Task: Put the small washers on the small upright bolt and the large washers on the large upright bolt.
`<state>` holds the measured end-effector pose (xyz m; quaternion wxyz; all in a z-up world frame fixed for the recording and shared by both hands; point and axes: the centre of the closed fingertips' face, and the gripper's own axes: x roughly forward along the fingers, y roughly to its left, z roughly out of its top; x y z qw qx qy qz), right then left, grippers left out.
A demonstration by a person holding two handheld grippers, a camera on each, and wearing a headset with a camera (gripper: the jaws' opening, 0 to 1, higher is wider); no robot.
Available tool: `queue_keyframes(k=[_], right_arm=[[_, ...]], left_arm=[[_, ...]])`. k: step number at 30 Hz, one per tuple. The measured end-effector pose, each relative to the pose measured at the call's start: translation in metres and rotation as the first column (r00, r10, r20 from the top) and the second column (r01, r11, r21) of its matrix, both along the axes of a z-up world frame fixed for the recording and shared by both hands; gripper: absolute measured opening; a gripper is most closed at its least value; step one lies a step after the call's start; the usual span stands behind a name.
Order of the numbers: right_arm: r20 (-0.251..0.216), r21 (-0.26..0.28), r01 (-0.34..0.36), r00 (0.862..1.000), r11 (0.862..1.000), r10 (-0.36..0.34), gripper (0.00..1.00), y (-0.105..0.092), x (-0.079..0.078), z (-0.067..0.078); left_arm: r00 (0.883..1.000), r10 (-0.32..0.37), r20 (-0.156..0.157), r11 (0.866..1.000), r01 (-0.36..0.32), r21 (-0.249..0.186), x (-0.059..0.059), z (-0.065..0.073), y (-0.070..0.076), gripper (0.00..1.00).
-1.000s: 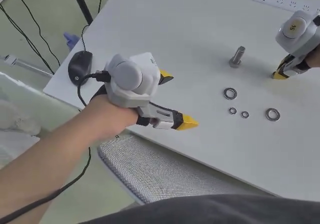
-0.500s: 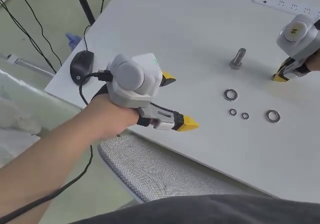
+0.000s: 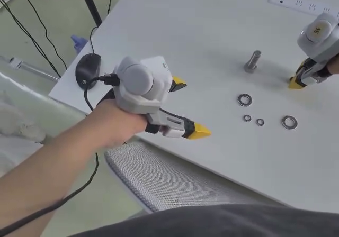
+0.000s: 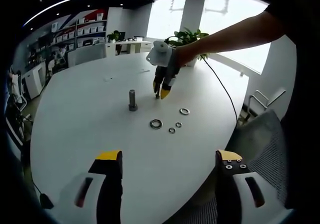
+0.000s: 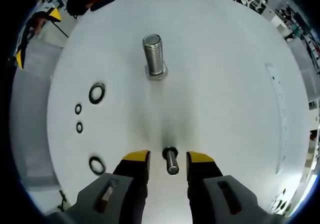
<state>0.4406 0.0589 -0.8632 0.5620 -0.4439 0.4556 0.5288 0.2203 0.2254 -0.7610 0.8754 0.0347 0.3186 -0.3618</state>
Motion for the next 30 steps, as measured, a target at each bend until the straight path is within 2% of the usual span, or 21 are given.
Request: queue_keyframes(k=[7,9,18,22,25,30], right_arm=[[-0.006,0.003,0.000,1.000,1.000,0.000,0.30,-0.002,0.000,0.003],[-0.023,0.031,0.040,0.999,0.999,-0.039,0.30,0.001,-0.001,0.008],[0.007,0.041,0.016,1.000,0.999,-0.017,0.30,0.001,-0.003,0.033],[0.022,0.039,0.014,1.000,0.999,-0.015,0.30,-0.001,0.000,0.043],[0.028,0.046,0.012,1.000,0.999,-0.013,0.31,0.000,-0.004,0.049],[0.040,0.053,0.009,0.999,0.999,-0.011,0.31,0.000,-0.005,0.049]], left_arm=[[1.000,-0.003,-0.003,1.000,0.003,0.005,-0.002,-0.002,0.001,0.75],[1.000,-0.001,0.000,1.000,0.001,0.003,-0.002,0.000,0.001,0.75],[0.999,0.024,0.029,1.000,-0.024,-0.002,-0.005,0.012,0.001,0.76],[0.998,0.042,0.044,0.999,-0.041,-0.029,-0.004,0.023,0.001,0.76],[0.998,0.056,0.038,0.998,-0.055,-0.020,-0.002,0.026,0.005,0.78],[0.997,0.062,0.054,0.998,-0.061,-0.023,0.001,0.032,0.006,0.80]])
